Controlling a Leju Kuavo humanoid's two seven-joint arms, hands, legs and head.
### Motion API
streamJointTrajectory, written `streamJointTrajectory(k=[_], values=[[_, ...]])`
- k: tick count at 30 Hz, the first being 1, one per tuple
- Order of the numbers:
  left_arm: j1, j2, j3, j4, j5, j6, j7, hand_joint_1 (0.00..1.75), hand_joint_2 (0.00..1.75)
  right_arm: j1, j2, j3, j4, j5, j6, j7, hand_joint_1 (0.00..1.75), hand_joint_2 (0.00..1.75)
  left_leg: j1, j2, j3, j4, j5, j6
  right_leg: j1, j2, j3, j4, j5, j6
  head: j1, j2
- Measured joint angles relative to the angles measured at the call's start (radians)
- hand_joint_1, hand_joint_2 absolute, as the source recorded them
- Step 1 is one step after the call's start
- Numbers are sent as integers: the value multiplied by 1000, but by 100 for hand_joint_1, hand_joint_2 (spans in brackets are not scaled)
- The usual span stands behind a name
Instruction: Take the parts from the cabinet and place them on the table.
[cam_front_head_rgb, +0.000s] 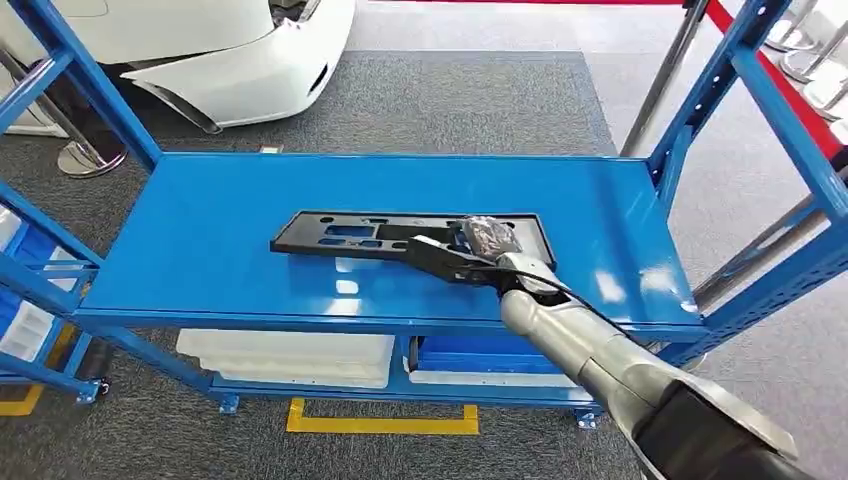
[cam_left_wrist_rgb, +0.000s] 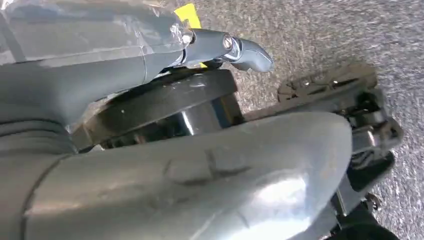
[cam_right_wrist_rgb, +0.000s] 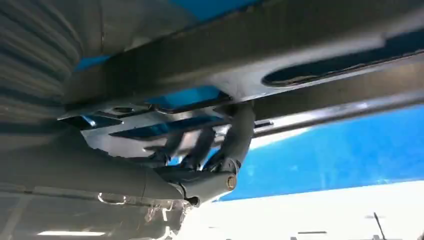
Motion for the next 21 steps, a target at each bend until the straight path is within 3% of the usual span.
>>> streamJointTrajectory(k=[4,6,11,14,21], values=[[-1,0,0,-4,-29,65,-75,0,0,-2,-1,4,4,9,-21,25,175,175,1,0,1,1,0,0,1,0,1,0,0,0,0,0],[-5,0,0,-8,-22,63,-76,0,0,-5,-2,8,4,23,-27,37,175,175,1,0,2,1,0,0,1,0,3,0,0,0,0,0],[-4,0,2,-12,16,-18,-50,0,0,-16,-4,13,0,73,-53,74,175,175,1,0,2,2,0,0,1,0,4,0,1,1,1,0],[-4,1,2,-9,26,-68,-57,0,0,-17,-8,16,-32,138,-68,134,175,175,0,0,2,2,1,1,0,0,3,0,1,2,0,0],[-10,1,2,-2,34,-78,-55,0,0,-15,-58,14,-241,287,-19,245,175,175,-2,0,1,2,1,1,0,1,1,0,2,3,-1,0]])
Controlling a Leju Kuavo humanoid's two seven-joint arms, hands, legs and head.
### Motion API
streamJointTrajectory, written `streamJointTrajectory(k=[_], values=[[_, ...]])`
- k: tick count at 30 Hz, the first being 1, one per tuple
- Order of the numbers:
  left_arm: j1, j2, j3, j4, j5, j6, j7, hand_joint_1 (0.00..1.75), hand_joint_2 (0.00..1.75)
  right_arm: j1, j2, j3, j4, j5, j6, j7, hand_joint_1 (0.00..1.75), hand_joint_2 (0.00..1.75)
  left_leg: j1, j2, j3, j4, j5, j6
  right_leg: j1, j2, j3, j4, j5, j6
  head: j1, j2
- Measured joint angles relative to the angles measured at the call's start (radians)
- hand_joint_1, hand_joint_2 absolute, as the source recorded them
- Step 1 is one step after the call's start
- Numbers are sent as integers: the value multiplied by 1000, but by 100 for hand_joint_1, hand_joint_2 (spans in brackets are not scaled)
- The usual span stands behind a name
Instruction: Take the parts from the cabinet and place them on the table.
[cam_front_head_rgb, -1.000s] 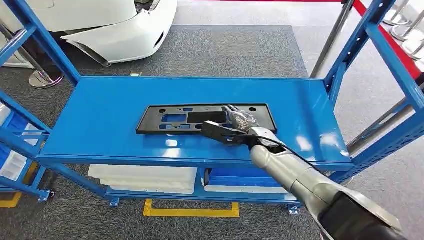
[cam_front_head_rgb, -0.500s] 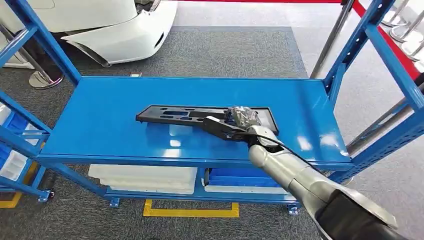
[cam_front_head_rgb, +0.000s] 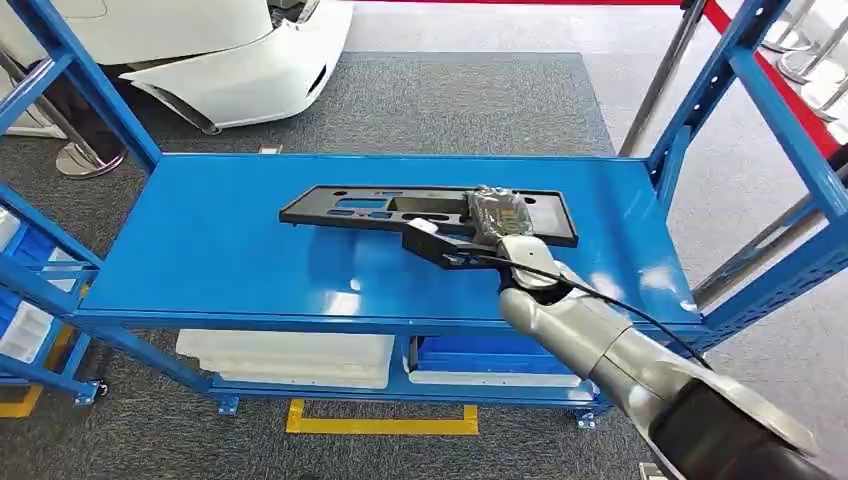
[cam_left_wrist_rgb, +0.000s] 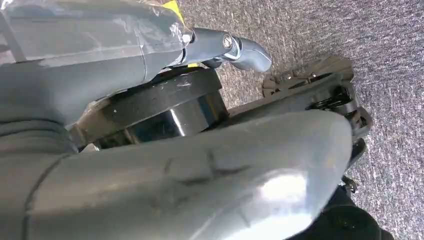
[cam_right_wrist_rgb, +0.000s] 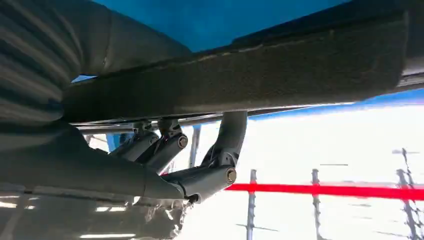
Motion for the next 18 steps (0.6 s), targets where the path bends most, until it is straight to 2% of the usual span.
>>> streamJointTrajectory(k=[5,11,12,18], values=[[0,0,0,3,6,0,-6,0,0,6,-29,-5,-157,64,41,16,175,175,0,0,-1,0,0,0,0,0,-1,0,0,0,0,0],[1,0,0,3,15,1,-13,0,0,10,-52,-5,-300,98,56,19,175,175,0,0,-2,0,0,0,0,0,-1,0,0,0,0,0],[1,0,0,3,16,2,-14,0,175,10,-54,-5,-319,100,57,19,175,175,0,0,-2,0,0,0,0,0,-1,0,0,0,0,0],[1,0,0,3,12,1,-14,0,175,12,-63,-5,-408,106,62,19,175,175,0,0,-2,0,0,0,0,0,-1,0,0,0,1,0]])
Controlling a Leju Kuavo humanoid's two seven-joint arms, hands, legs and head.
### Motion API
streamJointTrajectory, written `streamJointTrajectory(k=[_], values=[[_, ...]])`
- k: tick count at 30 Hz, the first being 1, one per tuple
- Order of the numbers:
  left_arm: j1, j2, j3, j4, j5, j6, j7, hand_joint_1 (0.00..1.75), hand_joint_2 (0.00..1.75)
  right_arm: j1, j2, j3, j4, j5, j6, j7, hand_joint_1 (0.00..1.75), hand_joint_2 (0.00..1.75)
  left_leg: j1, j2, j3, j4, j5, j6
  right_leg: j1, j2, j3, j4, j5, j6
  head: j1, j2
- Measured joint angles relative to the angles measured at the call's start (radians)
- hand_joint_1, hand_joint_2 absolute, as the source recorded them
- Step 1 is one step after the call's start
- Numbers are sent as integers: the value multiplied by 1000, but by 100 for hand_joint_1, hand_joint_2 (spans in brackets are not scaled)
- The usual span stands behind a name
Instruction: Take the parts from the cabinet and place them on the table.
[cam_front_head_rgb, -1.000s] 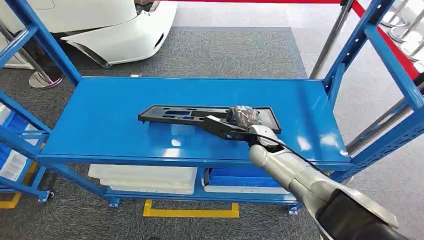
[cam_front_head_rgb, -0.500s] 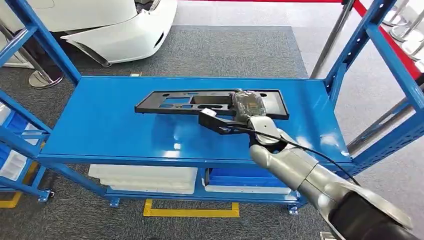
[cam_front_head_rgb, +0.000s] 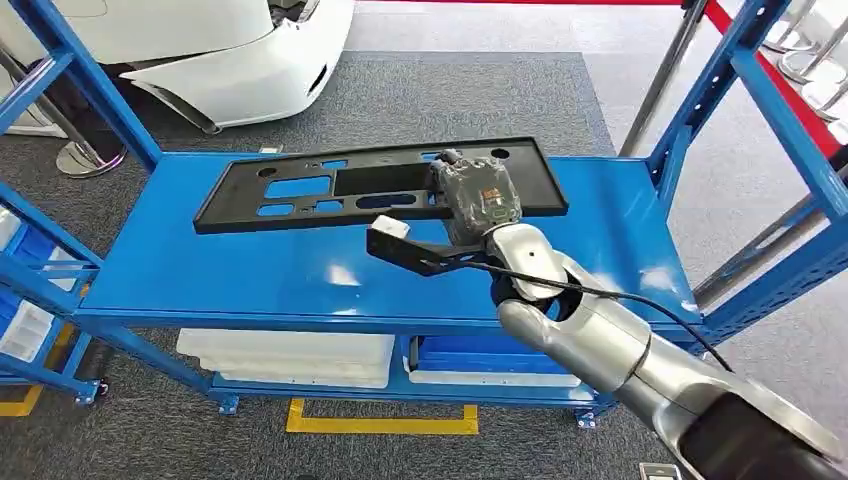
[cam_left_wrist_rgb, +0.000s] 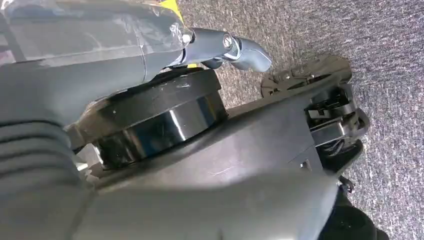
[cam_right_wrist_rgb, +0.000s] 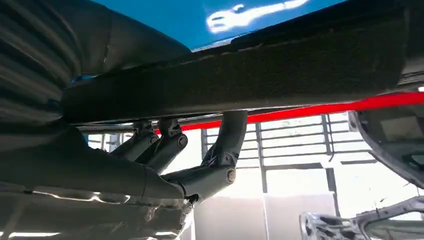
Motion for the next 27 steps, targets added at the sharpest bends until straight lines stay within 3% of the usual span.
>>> streamJointTrajectory(k=[21,27], values=[[8,0,0,0,14,35,3,0,175,29,-34,-11,-99,-96,17,10,175,175,-1,0,-1,1,0,0,-3,-1,-1,0,1,2,0,0],[9,0,0,0,15,36,3,0,175,29,-39,-20,-117,-121,-13,15,175,175,-4,1,-3,6,-3,5,-4,-3,-1,0,3,5,-4,0]])
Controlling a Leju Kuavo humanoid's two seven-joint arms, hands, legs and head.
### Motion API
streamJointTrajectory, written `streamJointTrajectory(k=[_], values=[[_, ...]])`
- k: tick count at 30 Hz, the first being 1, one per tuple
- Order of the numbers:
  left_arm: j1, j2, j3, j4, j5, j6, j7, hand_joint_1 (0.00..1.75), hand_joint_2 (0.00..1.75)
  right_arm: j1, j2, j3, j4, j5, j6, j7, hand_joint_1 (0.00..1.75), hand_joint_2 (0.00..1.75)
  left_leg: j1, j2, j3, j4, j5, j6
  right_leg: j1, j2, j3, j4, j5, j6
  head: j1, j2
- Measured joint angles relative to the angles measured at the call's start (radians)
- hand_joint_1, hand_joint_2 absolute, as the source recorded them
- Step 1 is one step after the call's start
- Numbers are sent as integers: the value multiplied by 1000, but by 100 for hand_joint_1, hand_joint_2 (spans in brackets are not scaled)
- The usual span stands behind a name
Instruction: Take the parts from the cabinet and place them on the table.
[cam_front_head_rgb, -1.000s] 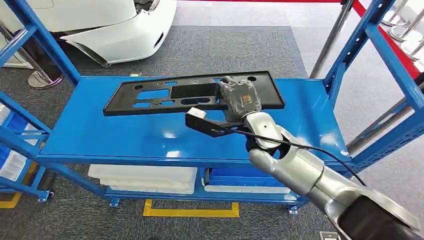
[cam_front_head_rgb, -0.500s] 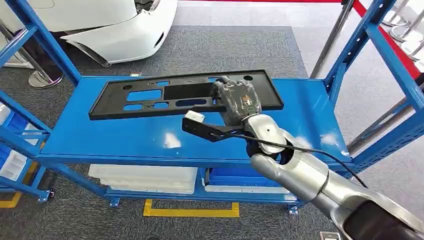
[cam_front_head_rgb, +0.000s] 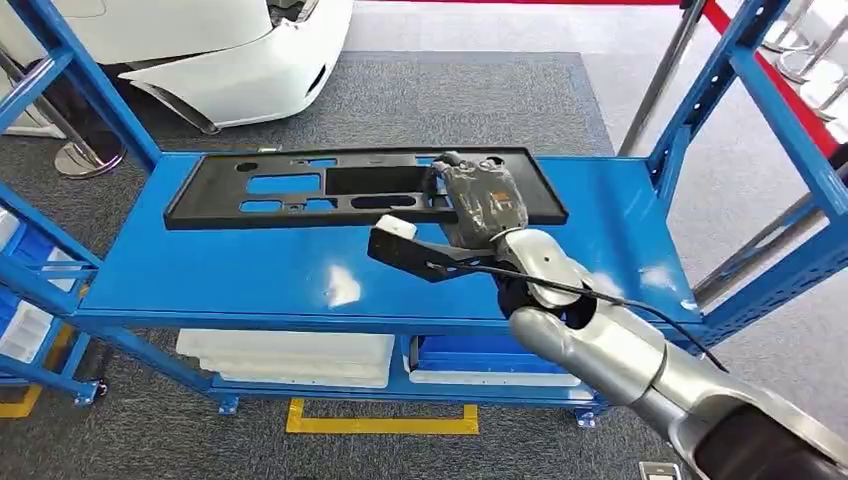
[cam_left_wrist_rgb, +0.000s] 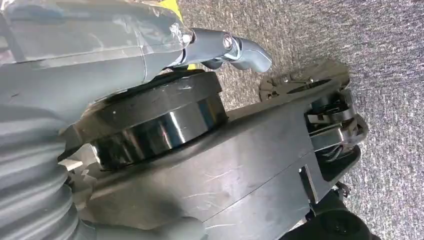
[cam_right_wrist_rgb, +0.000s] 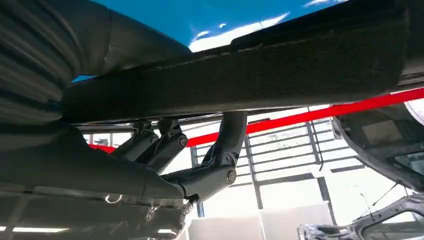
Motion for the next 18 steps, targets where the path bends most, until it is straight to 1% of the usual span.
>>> streamJointTrajectory(k=[3,4,5,6,7,8,9,10,11,12,13,14,15,16,17,18], values=[[2,1,0,0,0,0,0,0,175,-2,0,-3,-5,4,-3,0,175,175,-3,-1,-6,3,-1,5,0,-5,-1,-1,2,6,-2,0],[3,1,0,0,0,0,0,0,175,-4,0,-4,-7,5,-4,0,175,175,-4,-4,-8,2,0,9,0,-9,-1,-5,4,8,-3,0],[4,1,0,0,-1,-1,0,0,175,-7,0,-5,-10,4,-5,0,175,175,-1,-8,-7,-6,11,15,2,-13,2,-6,10,15,-7,0],[4,0,0,0,-3,-2,0,0,175,-8,-1,-8,-13,3,-7,0,175,175,13,-12,11,-29,22,21,5,-9,-1,-5,-2,17,-6,0],[4,0,0,0,-3,-2,0,0,175,-8,-7,-10,-15,0,-10,0,175,175,14,-17,10,-38,32,23,0,43,-9,15,-22,22,-2,0],[2,0,0,0,-6,-3,0,0,175,-9,-8,-12,-18,-2,-16,0,175,175,16,-20,7,-40,38,28,-2,75,-35,69,-59,24,3,0],[2,0,0,0,-8,-3,0,0,175,-8,-11,-13,-19,-4,-19,0,175,175,17,-26,4,-40,39,28,-4,91,-69,143,-93,28,8,0],[2,0,0,0,-9,-5,0,0,175,-4,-16,-13,-19,-5,-21,0,175,175,18,-32,2,-39,39,28,-8,98,-107,221,-118,31,13,0],[3,0,0,0,-10,-6,0,0,175,1,-22,-13,-19,-7,-21,0,175,175,19,-39,0,-36,39,27,-11,98,-136,275,-122,34,16,0],[3,0,0,0,-10,-8,0,0,175,5,-26,-13,-19,-8,-21,2,175,175,21,-47,-1,-33,39,27,-15,98,-144,280,-99,38,19,0],[3,0,0,0,-11,-9,0,0,175,6,-29,-13,-20,-11,-22,3,175,175,25,-53,-3,-26,38,24,-20,98,-131,239,-54,43,22,0],[3,0,0,-1,-12,-10,0,0,175,6,-33,-14,-21,-13,-22,3,175,175,29,-59,-7,-18,34,19,-24,98,-105,168,-3,48,24,0],[2,0,0,0,-13,-10,0,0,175,6,-35,-15,-22,-14,-23,4,175,175,33,-63,-11,-7,29,10,-30,100,-71,83,46,55,27,0],[2,2,0,0,-14,-9,0,0,175,8,-40,-16,-23,-17,-25,4,175,175,36,-66,-19,1,25,0,-31,114,-55,47,30,62,32,0],[0,3,0,0,-14,-10,0,0,175,7,-41,-16,-26,-19,-25,4,175,175,34,-70,-31,11,26,-8,-24,128,-56,42,41,52,41,0],[0,3,0,0,-15,-10,0,0,175,9,-41,-16,-29,-19,-25,4,175,175,33,-73,-34,14,31,-16,-26,126,-63,40,39,49,38,0]])
